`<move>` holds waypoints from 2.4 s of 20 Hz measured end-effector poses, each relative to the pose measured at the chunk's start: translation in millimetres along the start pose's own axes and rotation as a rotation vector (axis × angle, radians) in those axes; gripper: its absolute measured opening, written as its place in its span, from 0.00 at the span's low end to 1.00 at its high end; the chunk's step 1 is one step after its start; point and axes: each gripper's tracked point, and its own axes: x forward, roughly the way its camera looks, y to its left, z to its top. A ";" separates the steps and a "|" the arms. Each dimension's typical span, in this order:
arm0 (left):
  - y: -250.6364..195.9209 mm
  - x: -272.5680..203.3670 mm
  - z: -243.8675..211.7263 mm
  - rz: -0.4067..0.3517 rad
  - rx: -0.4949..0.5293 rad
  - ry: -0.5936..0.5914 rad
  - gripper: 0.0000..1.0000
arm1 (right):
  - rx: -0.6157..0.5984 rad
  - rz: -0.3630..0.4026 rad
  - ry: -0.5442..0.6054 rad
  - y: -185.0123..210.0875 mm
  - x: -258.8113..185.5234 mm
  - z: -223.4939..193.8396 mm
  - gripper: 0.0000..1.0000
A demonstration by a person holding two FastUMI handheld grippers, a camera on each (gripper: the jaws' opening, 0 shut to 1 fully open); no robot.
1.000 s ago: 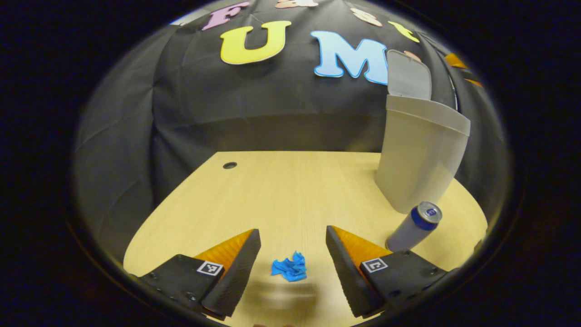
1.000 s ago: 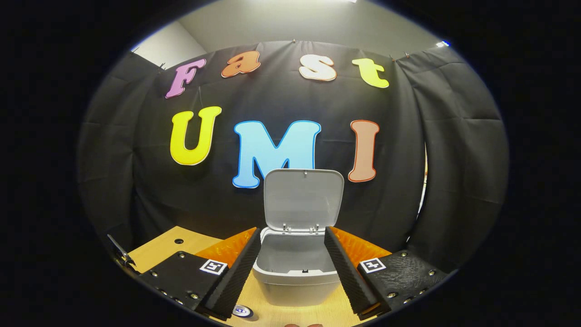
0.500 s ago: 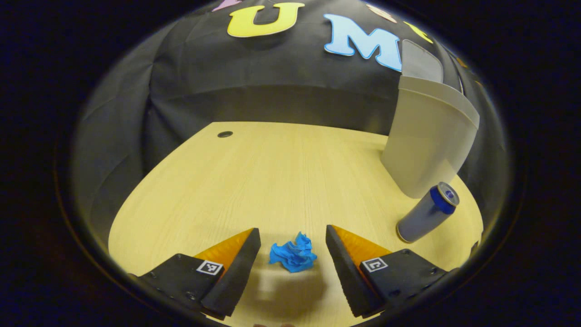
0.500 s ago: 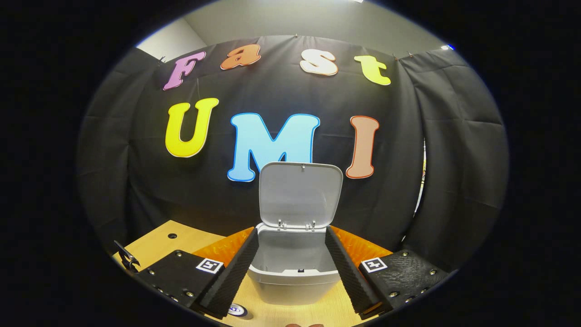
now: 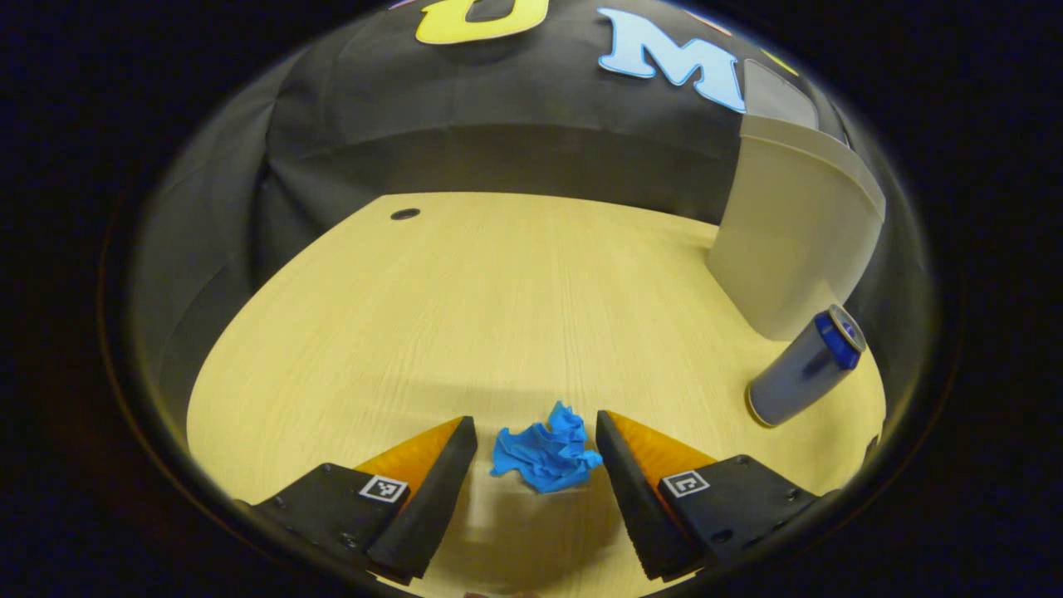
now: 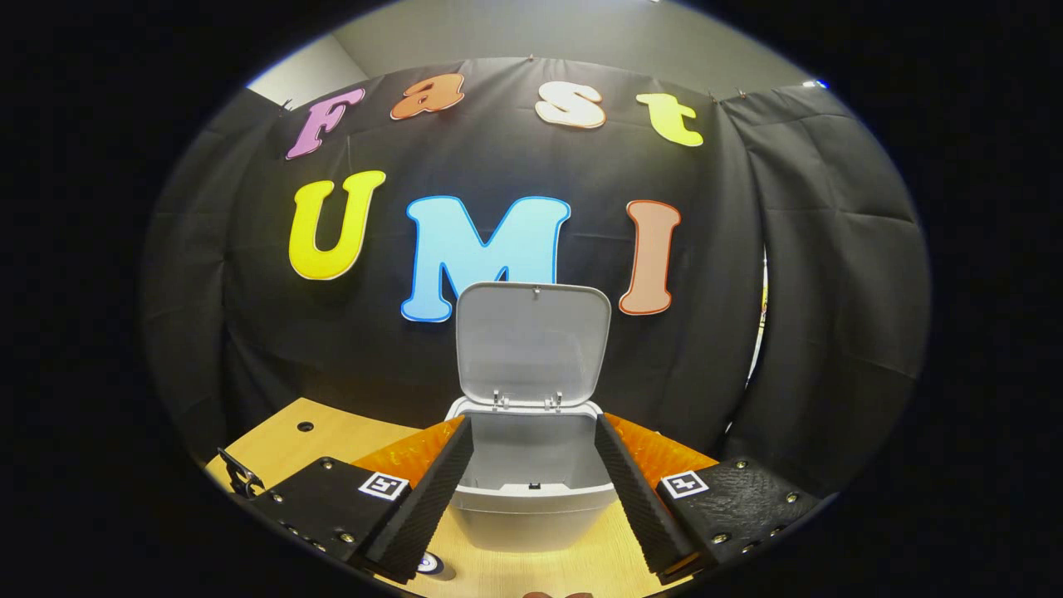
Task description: Press the lid of the desktop garbage bin to open it, pick up the crumpled paper on the desktop and throw it into the bin, then pick up the pop can on the desktop and drop it into the bin, and finally close the garbage bin lid.
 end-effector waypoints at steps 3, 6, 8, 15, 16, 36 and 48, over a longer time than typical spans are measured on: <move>-1.7 1.7 -1.3 0.000 0.014 -0.003 0.95 | 0.017 -0.006 0.008 -3.7 2.0 -2.4 0.95; 4.5 3.6 -2.2 0.037 0.037 -0.004 0.94 | 0.025 -0.003 0.017 -2.2 3.0 -5.8 0.95; 12.6 3.9 1.0 0.056 0.036 -0.010 0.74 | 0.021 -0.001 0.021 -1.4 2.6 -7.2 0.95; 7.0 1.8 9.6 0.060 0.042 -0.019 0.53 | 0.023 -0.004 0.026 -4.7 2.6 -9.6 0.95; 5.3 -1.8 12.9 0.056 0.047 -0.031 0.53 | 0.024 -0.005 0.026 -6.0 2.0 -9.6 0.95; -118.9 -64.4 215.4 -0.152 0.166 -0.394 0.50 | 0.084 -0.066 0.038 -41.9 -23.0 -33.2 0.95; -258.3 -106.2 311.4 -0.371 0.250 -0.559 0.50 | 0.123 -0.143 0.072 -74.1 -48.8 -57.8 0.95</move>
